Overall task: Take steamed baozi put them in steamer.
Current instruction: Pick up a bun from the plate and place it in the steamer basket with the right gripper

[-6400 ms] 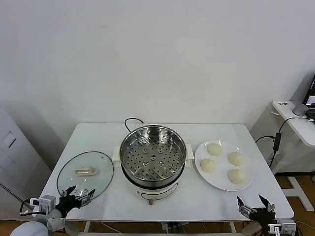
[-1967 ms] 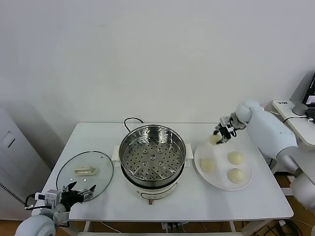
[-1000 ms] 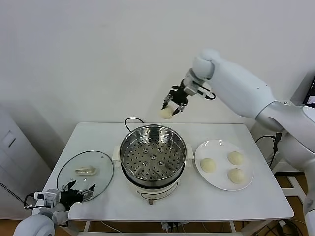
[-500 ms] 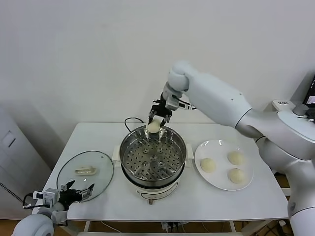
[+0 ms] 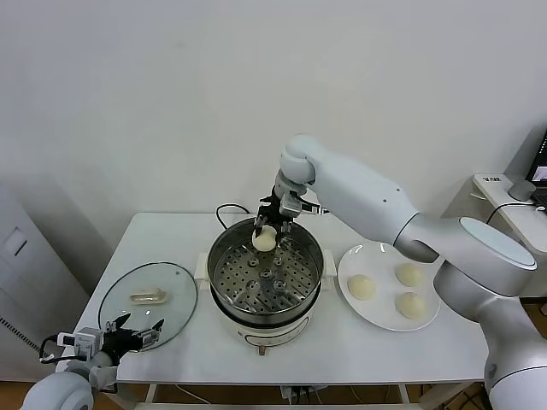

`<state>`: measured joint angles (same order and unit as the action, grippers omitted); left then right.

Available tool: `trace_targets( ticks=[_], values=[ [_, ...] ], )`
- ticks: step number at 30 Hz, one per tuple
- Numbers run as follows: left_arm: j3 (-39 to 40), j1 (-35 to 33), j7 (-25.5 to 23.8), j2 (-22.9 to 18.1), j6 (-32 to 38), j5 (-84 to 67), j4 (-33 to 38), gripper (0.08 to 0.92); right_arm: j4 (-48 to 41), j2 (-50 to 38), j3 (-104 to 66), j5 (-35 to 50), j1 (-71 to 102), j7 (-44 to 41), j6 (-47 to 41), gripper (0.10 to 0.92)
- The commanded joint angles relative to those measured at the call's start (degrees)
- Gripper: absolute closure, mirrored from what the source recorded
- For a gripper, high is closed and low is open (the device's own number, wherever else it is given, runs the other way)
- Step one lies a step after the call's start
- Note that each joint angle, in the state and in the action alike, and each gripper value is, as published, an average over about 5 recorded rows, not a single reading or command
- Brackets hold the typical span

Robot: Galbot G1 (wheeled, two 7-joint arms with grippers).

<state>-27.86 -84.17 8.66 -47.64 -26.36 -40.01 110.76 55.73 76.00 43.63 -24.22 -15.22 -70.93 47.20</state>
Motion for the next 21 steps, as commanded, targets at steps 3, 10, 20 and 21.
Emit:
trace_targets(
  ticks=[3, 10, 20, 21],
  values=[
    [0.02, 0.02, -0.04, -0.04, 0.04, -0.03, -0.04, 0.177, 0.39, 0.37, -1.49, -3.91, 2.90, 0.12, 2.80, 0.533],
    [0.02, 0.10, -0.04, -0.10, 0.02, -0.08, 0.14, 0.177, 0.28, 0.40, -2.03, -5.00, 3.41, 1.41, 2.80, 0.405],
    [0.12, 0.07, 0.02, -0.17, -0.09, -0.09, 0.38, 0.177, 0.11, -2.43, 2.56, 12.57, -5.60, 0.44, 2.80, 0.205],
    [0.09, 0.05, 0.04, -0.17, -0.09, -0.09, 0.44, 0.177, 0.02, -3.03, 3.57, 14.79, -7.43, -0.20, 2.80, 0.204]
  ],
)
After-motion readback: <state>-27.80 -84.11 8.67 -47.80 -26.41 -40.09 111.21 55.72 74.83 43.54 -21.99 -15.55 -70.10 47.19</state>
